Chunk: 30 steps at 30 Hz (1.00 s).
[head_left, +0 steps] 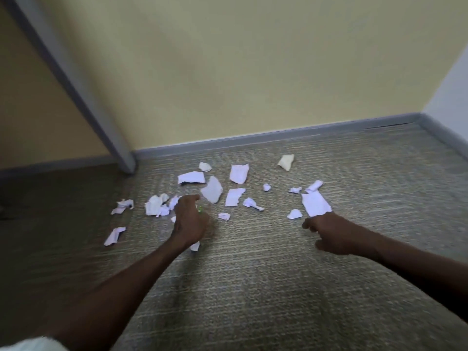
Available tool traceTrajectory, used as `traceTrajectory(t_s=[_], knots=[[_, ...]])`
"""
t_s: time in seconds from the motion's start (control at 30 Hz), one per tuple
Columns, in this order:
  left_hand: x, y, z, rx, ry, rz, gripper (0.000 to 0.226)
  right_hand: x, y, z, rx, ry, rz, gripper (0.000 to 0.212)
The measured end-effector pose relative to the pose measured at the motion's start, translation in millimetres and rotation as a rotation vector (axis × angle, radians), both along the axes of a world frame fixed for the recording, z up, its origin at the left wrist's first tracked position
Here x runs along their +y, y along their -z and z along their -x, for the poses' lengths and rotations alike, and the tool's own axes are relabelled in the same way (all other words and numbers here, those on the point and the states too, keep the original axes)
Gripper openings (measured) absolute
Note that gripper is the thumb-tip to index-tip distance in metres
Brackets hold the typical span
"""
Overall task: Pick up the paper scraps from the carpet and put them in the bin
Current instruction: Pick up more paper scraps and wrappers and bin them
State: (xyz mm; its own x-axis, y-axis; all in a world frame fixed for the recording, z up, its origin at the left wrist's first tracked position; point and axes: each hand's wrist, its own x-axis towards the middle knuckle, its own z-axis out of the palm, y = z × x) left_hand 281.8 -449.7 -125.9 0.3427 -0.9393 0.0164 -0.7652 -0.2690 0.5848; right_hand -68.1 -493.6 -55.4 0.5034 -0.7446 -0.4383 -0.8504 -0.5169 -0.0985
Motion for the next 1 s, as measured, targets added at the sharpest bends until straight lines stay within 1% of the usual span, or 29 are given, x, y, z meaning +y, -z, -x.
traceTrajectory(t_s=[0.1, 0.17, 0.23, 0.27, 0.3, 0.37, 0.4, 0.43, 0.47, 0.53, 0.57, 0.63, 0.73, 0.8, 0.87, 0.9, 0.97, 1.0], knots=[[5, 25, -40, -0.175, -0.139, -0.016, 0.089, 6, 29, -22, 0.063, -0.021, -0.06, 0.061], [7, 30, -64, -0.202, -0.3, -0.024, 0.096, 14, 49, -32, 0.136, -0.056, -0.129, 0.069], [9, 33, -89, -0.217, -0.463, -0.03, 0.099, 22, 64, -35, 0.181, -0.085, -0.136, 0.071], [12, 34, -100, -0.213, -0.544, -0.05, 0.101, 26, 71, -35, 0.173, -0.096, -0.103, 0.07], [16, 37, -111, -0.191, -0.642, -0.072, 0.103, 29, 77, -34, 0.113, -0.122, -0.037, 0.072], [23, 40, -129, -0.096, -0.848, -0.118, 0.106, 29, 93, -26, 0.063, -0.194, 0.078, 0.081], [26, 43, -136, -0.045, -0.916, -0.137, 0.105, 27, 102, -22, 0.026, -0.167, 0.106, 0.084], [28, 50, -146, -0.008, -0.914, -0.124, 0.103, 25, 107, -20, -0.011, -0.148, 0.121, 0.085], [28, 57, -155, 0.042, -0.882, -0.098, 0.102, 25, 108, -19, 0.002, -0.147, 0.131, 0.086], [21, 72, -174, 0.061, -0.788, -0.04, 0.111, 27, 109, -21, 0.042, -0.16, 0.165, 0.085], [16, 76, -178, 0.054, -0.776, -0.047, 0.113, 27, 112, -20, 0.05, -0.157, 0.179, 0.084], [6, 75, -177, 0.04, -0.811, -0.075, 0.107, 27, 114, -21, 0.09, -0.14, 0.149, 0.082], [-14, 63, -175, 0.109, -0.826, -0.014, 0.104, 28, 115, -23, 0.102, -0.141, 0.168, 0.081], [-24, 71, -192, 0.118, -0.762, -0.021, 0.1, 26, 108, -27, 0.129, -0.135, 0.108, 0.076], [-29, 80, -200, 0.135, -0.66, -0.004, 0.101, 26, 108, -27, 0.12, -0.119, 0.123, 0.075], [-30, 78, -196, 0.145, -0.623, 0.028, 0.096, 26, 111, -26, 0.092, -0.122, 0.155, 0.076], [-31, 74, -182, 0.058, -0.566, 0.099, 0.081, 27, 119, -26, 0.055, -0.114, 0.204, 0.075], [-33, 71, -175, 0.016, -0.525, 0.123, 0.082, 27, 123, -24, 0.063, -0.115, 0.21, 0.074]])
